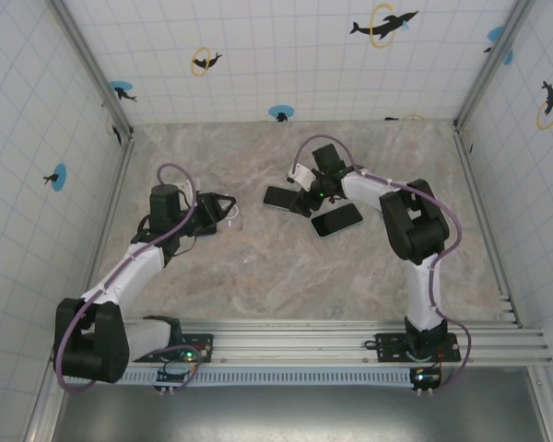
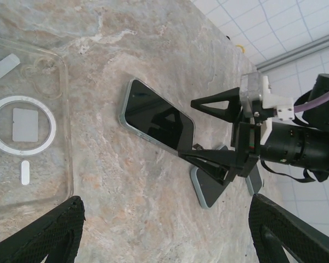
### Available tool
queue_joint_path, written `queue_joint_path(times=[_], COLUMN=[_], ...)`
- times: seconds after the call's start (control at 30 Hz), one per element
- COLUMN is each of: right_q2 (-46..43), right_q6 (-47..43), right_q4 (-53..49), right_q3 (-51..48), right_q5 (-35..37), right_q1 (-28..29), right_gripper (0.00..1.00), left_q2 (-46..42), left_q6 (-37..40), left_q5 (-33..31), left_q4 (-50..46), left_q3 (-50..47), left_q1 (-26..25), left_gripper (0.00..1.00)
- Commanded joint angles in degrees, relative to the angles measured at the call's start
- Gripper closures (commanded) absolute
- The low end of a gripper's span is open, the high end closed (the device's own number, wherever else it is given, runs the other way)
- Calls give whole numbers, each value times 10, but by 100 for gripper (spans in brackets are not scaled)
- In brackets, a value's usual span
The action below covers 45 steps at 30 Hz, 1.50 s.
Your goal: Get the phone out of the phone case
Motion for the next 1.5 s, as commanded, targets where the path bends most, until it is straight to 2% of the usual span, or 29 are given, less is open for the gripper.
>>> queue_joint_path(times=[0.0,0.33,1.0,1.2,1.47], right_q2=[21,53,115,121,118], right_q6=[-29,-52,-100,-103,-97], right_q4=[-17,-27,-60,-61,-58], right_q3=[31,51,91,89,85], right_q5=[-5,-41,-48,-51,-49], right_q1=[0,1,7,7,6], right_gripper=[3,3,10,15,32], left_q2=[-13,-19,-40,-48,-54], left_q6=[-6,5,20,20,24], left_q5=[-7,-15,-29,-30,-30], left_q4=[-3,-20,-61,-66,-73], left_q3=[-4,-5,-2,-9,-13], left_q1=[-3,-3,-3,-3,-4], left_gripper=[21,21,21,21,21])
